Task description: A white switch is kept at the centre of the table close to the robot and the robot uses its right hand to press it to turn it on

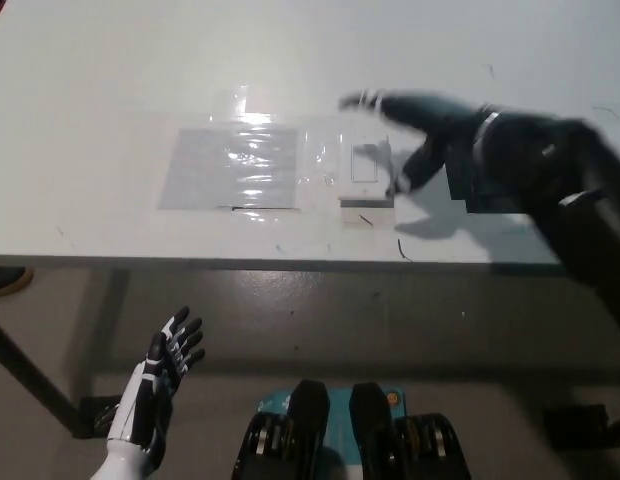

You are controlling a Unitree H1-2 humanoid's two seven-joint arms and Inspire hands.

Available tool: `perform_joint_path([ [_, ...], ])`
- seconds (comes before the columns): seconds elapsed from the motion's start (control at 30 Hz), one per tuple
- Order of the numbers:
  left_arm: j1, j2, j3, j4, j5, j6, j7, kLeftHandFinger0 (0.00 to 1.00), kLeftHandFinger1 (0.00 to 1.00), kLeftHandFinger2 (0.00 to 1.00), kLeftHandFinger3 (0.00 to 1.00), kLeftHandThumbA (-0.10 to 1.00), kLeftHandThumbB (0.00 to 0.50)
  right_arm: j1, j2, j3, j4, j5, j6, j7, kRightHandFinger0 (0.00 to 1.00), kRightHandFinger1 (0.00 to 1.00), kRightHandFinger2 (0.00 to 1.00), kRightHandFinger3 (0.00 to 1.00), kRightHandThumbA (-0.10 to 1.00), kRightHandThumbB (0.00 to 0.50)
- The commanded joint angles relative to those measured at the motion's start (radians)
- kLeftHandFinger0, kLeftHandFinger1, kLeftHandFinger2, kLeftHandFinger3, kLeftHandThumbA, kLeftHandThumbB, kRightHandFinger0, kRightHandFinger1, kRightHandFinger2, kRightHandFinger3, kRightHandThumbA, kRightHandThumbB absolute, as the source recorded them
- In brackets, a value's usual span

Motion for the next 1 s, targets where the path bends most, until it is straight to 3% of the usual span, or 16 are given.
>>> perform_joint_path([
  [0.0, -0.013, -0.003, 0.003, -0.011, -0.006, -0.049, -0.005, 1.0, 1.0, 1.0, 1.0, 1.0, 0.0, -0.007, -0.057, -0.184, -0.191, 0.212, 0.014, 0.0, 1.0, 1.0, 1.0, 1.0, 1.0, 0.279],
  [0.03, -0.013, 0.0, 0.001, -0.011, 0.003, -0.049, -0.003, 1.0, 1.0, 1.0, 1.0, 1.0, 0.003, 0.046, -0.077, -0.234, -0.278, 0.264, -0.008, -0.006, 1.0, 1.0, 1.0, 1.0, 1.0, 0.243],
  [0.1, -0.016, 0.005, 0.003, -0.008, -0.01, -0.049, -0.013, 1.0, 1.0, 1.0, 1.0, 1.0, 0.0, 0.145, -0.093, -0.314, -0.437, 0.311, 0.065, -0.004, 1.0, 1.0, 1.0, 1.0, 1.0, 0.276],
  [0.23, -0.019, 0.005, 0.005, -0.007, -0.016, -0.032, -0.013, 1.0, 1.0, 1.0, 1.0, 1.0, 0.016, 0.397, -0.089, -0.478, -0.712, 0.499, 0.106, -0.021, 1.0, 1.0, 1.0, 1.0, 1.0, 0.217],
  [0.4, -0.024, 0.004, 0.006, -0.004, -0.02, -0.03, -0.014, 1.0, 1.0, 1.0, 1.0, 1.0, 0.005, 0.642, -0.06, -0.566, -0.869, 0.607, 0.065, -0.055, 1.0, 1.0, 1.0, 1.0, 1.0, 0.249],
  [0.47, -0.016, 0.005, 0.004, -0.003, -0.016, -0.033, -0.014, 1.0, 1.0, 1.0, 1.0, 1.0, 0.008, 0.772, -0.008, -0.608, -0.901, 0.682, 0.042, -0.087, 1.0, 1.0, 1.0, 1.0, 1.0, 0.258],
  [0.5, -0.016, 0.003, 0.003, 0.0, -0.014, -0.038, -0.014, 1.0, 1.0, 1.0, 1.0, 1.0, 0.003, 0.839, 0.022, -0.616, -0.907, 0.695, 0.011, -0.103, 1.0, 1.0, 1.0, 1.0, 1.0, 0.266],
  [0.63, -0.02, -0.001, -0.004, 0.0, -0.015, -0.036, -0.019, 1.0, 1.0, 1.0, 1.0, 1.0, 0.0, 0.985, 0.131, -0.59, -0.819, 0.74, -0.111, -0.102, 1.0, 1.0, 1.0, 1.0, 1.0, 0.168],
  [0.73, -0.014, -0.002, -0.008, -0.007, -0.006, -0.035, -0.014, 1.0, 1.0, 1.0, 1.0, 1.0, 0.006, 1.031, 0.192, -0.549, -0.721, 0.683, -0.169, -0.1, 1.0, 1.0, 1.0, 1.0, 1.0, 0.177],
  [0.83, -0.01, -0.002, -0.01, -0.012, 0.017, -0.042, -0.003, 1.0, 1.0, 1.0, 1.0, 1.0, 0.013, 1.042, 0.249, -0.532, -0.632, 0.659, -0.2, -0.108, 1.0, 1.0, 1.0, 1.0, 1.0, 0.152],
  [0.87, -0.014, -0.001, -0.008, -0.012, -0.002, -0.037, -0.013, 1.0, 1.0, 1.0, 1.0, 1.0, 0.026, 1.034, 0.292, -0.531, -0.567, 0.658, -0.206, -0.125, 1.0, 1.0, 1.0, 1.0, 0.95, 0.119],
  [0.97, -0.007, 0.003, -0.013, -0.02, 0.008, -0.037, -0.013, 1.0, 1.0, 1.0, 1.0, 1.0, 0.04, 1.033, 0.342, -0.526, -0.473, 0.64, -0.228, -0.141, 1.0, 1.0, 1.0, 1.0, 0.96, 0.154],
])
